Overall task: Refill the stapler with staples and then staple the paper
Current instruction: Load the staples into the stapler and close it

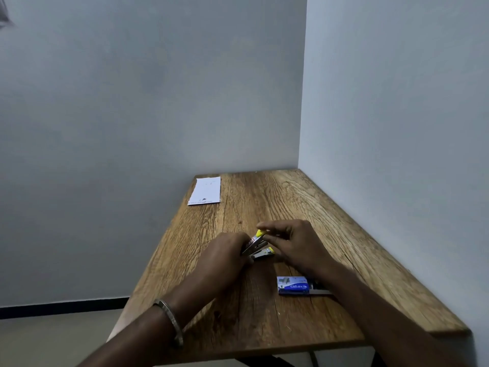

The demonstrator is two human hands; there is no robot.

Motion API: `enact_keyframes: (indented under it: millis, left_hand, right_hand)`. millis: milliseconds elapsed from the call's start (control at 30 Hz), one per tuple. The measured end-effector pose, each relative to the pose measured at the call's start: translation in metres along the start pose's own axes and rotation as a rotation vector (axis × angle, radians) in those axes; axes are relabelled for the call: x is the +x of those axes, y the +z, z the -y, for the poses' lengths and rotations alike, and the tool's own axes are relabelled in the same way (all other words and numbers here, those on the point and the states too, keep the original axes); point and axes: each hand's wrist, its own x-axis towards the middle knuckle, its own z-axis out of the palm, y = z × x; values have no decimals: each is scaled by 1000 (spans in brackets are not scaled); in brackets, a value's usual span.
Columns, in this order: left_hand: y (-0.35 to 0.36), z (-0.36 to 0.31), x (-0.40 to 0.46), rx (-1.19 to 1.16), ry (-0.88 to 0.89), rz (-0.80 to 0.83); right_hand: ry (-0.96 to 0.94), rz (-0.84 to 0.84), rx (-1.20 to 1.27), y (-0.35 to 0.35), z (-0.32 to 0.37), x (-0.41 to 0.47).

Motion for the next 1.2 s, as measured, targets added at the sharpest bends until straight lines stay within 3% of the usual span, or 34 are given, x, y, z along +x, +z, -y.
enact_keyframes:
  millis: [133,267,467,633,833,933,1100,1200]
  left_hand:
    - [0,2,-1,-40,-30,-12]
    - [0,10,-3,-248,-116,-125]
    - [-10,0,-8,-646,-198,-288]
    - [-12,-19,-18,-611,-124,-411]
    - [-6,-35,-32,-511,-22,-596]
    - [-5,-40,-36,-436,1,-636]
    - [-1,-35,-36,-325,59,-584]
    - [-1,-23,-39,-366,81,-508]
  right_hand:
    - [76,-125,5,-4,10,1]
    - [359,-327,212,-9,25,-2]
    - [695,-100,633,23,44,-16]
    - [613,-112,693,45,68,-1]
    - [515,-255,569,60,79,8]
    - [515,-239,582,64,75,6]
    - [502,-225,649,60,70,10]
    - [448,-163,877,42,55,15]
